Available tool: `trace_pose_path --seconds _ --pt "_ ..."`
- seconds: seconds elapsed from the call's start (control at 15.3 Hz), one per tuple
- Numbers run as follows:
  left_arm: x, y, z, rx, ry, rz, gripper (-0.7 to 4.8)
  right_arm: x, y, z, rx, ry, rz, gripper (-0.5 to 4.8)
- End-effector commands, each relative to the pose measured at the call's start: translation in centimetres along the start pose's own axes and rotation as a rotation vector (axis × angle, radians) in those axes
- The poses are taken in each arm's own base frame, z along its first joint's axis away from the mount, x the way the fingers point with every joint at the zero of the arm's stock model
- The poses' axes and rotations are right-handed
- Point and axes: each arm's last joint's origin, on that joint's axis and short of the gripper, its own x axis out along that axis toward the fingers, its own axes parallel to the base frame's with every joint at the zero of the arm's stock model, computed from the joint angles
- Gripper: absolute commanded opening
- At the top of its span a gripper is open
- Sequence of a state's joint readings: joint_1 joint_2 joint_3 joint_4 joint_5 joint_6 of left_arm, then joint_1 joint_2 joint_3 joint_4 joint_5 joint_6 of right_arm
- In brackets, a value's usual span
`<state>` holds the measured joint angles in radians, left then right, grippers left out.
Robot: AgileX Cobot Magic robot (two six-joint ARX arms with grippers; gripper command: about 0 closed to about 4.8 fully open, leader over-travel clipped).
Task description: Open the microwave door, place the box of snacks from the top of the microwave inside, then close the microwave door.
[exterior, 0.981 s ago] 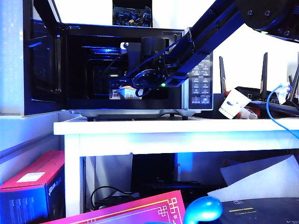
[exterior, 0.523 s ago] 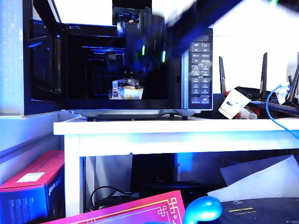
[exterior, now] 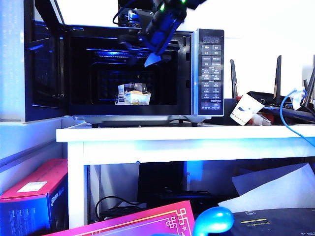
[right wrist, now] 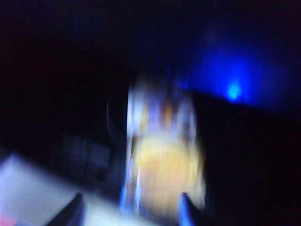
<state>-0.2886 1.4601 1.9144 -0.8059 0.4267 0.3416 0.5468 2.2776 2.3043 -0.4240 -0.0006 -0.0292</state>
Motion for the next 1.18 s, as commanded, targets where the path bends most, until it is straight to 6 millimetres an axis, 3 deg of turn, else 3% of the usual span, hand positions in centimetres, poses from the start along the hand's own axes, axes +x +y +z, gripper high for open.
trace_pose_path --seconds 0.07,0.46,0.78,1.18 --pt "-0.2 -0.1 0.2 0.007 -0.017 0.001 -0.06 -1.1 0.2 -0.9 0.037 0.161 0.027 2.37" --pt "-0.2 0.0 0.3 0.008 -0.02 0.002 -0.06 0.3 0.5 -1.5 0.078 0.134 0.071 2.37" --pt "-0.2 0.0 0.3 0.008 -0.019 0.002 -0.06 3.3 0.9 -3.9 0.08 0.139 0.07 2.38" --pt "-0.2 0.0 0.2 0.007 -0.019 0.001 -0.06 5.9 0.8 -4.7 0.077 -0.012 0.031 2.38"
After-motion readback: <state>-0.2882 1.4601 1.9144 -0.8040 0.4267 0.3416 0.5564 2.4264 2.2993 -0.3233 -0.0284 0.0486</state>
